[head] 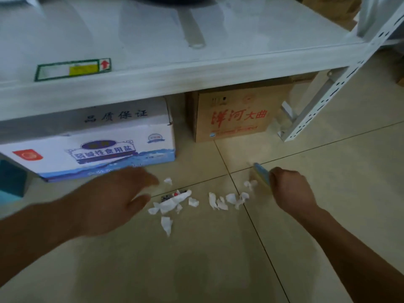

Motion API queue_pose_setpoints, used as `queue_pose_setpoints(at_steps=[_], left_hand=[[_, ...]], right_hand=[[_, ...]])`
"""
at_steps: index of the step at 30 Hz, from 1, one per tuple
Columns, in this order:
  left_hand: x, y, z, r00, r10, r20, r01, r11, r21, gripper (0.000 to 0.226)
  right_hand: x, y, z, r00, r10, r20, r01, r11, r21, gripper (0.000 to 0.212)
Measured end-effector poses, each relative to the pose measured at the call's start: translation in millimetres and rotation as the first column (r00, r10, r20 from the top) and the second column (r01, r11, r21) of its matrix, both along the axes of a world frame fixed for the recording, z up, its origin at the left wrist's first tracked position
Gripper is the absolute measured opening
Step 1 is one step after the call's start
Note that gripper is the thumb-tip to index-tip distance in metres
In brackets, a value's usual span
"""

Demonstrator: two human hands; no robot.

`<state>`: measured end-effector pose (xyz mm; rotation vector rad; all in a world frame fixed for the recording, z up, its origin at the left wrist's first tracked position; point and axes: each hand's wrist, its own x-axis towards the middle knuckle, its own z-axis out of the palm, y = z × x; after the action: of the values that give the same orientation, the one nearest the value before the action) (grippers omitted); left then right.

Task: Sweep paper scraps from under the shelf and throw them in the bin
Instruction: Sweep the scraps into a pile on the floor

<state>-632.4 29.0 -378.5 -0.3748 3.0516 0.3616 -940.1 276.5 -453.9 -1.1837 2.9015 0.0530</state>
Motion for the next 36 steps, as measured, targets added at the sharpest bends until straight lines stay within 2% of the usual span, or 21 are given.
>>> queue_pose_setpoints(at_steps=[3, 7, 9, 11, 13, 15, 18, 19, 20, 22, 25, 27, 29, 32, 34, 36], left_hand=[[47.4, 13.1, -22.2, 0.996, 0.001, 0.094, -0.007, 0.998, 0.061, 0.031], [98.8, 29.2, -43.9, 0.988, 0.039, 0.152, -0.062, 0.987, 0.149, 0.026], [123.0, 30.9, -53.7, 0.986, 0.03, 0.164, -0.057, 0.986, 0.16, 0.029], [146.7, 29.5, -57.8, 0.967, 0.025, 0.252, -0.081, 0.973, 0.216, 0.034], [175.0, 27.8, -62.8, 0.968, -0.001, 0.252, -0.047, 0.982, 0.183, 0.034], [199.3, 26.3, -64.2, 0.955, 0.002, 0.297, -0.052, 0.986, 0.161, 0.03], [223.4, 31.1, -55.2, 0.956, 0.003, 0.295, -0.056, 0.983, 0.173, 0.032], [236.6, 32.9, -63.5, 0.975, 0.004, 0.22, -0.046, 0.981, 0.189, 0.036], [246.6, 33.8, -71.4, 0.976, -0.013, 0.22, -0.023, 0.987, 0.159, 0.041], [257.0, 36.5, -69.1, 0.924, -0.073, 0.376, 0.01, 0.986, 0.167, 0.044], [273.0, 37.2, -72.6, 0.891, -0.099, 0.443, -0.02, 0.966, 0.256, 0.045], [282.4, 38.5, -80.0, 0.921, -0.056, 0.386, -0.063, 0.956, 0.287, 0.047], [287.6, 39.5, -82.7, 0.908, -0.045, 0.416, -0.087, 0.952, 0.292, 0.05], [285.6, 41.3, -82.6, 0.875, -0.051, 0.481, -0.098, 0.955, 0.28, 0.045], [279.5, 43.1, -76.4, 0.861, -0.041, 0.507, -0.093, 0.967, 0.237, 0.044], [276.1, 40.6, -72.5, 0.861, -0.038, 0.507, -0.071, 0.979, 0.194, 0.045]], right_hand=[[28.1, 1.9, -8.7, 0.999, -0.006, 0.046, 0.002, 0.997, 0.078, 0.015], [81.4, -27.2, -14.5, 0.964, 0.176, 0.201, -0.159, 0.982, -0.1, 0.024], [95.0, -40.1, -10.8, 0.964, 0.159, 0.212, -0.116, 0.972, -0.203, 0.034], [98.9, -45.4, -4.1, 0.988, 0.065, 0.143, -0.031, 0.973, -0.229, 0.038], [104.0, -46.7, -1.2, 0.993, -0.032, 0.113, 0.053, 0.981, -0.187, 0.039], [122.4, -53.0, -4.4, 0.993, -0.05, 0.105, 0.057, 0.996, -0.063, 0.033], [171.3, -71.4, -10.6, 0.977, 0.142, 0.157, -0.155, 0.985, 0.075, 0.017], [186.6, -78.1, -8.7, 0.963, 0.195, 0.185, -0.208, 0.976, 0.055, 0.017], [197.3, -84.2, -5.6, 0.95, 0.219, 0.223, -0.221, 0.975, -0.015, 0.022], [206.7, -93.3, 4.9, 0.945, 0.19, 0.266, -0.149, 0.974, -0.168, 0.038], [191.3, -104.1, 15.8, 0.984, 0.131, 0.123, -0.096, 0.962, -0.254, 0.044], [169.5, -114.0, 14.4, 0.997, 0.061, 0.049, -0.051, 0.98, -0.193, 0.04], [159.1, -127.3, 10.8, 0.998, 0.054, 0.025, -0.053, 0.998, -0.047, 0.033], [178.3, -148.4, 4.2, 0.983, 0.159, 0.092, -0.17, 0.977, 0.131, 0.022], [204.1, -160.5, -1.1, 0.952, 0.272, 0.141, -0.287, 0.952, 0.103, 0.019], [225.1, -166.4, -5.0, 0.921, 0.339, 0.191, -0.341, 0.94, -0.019, 0.016]])
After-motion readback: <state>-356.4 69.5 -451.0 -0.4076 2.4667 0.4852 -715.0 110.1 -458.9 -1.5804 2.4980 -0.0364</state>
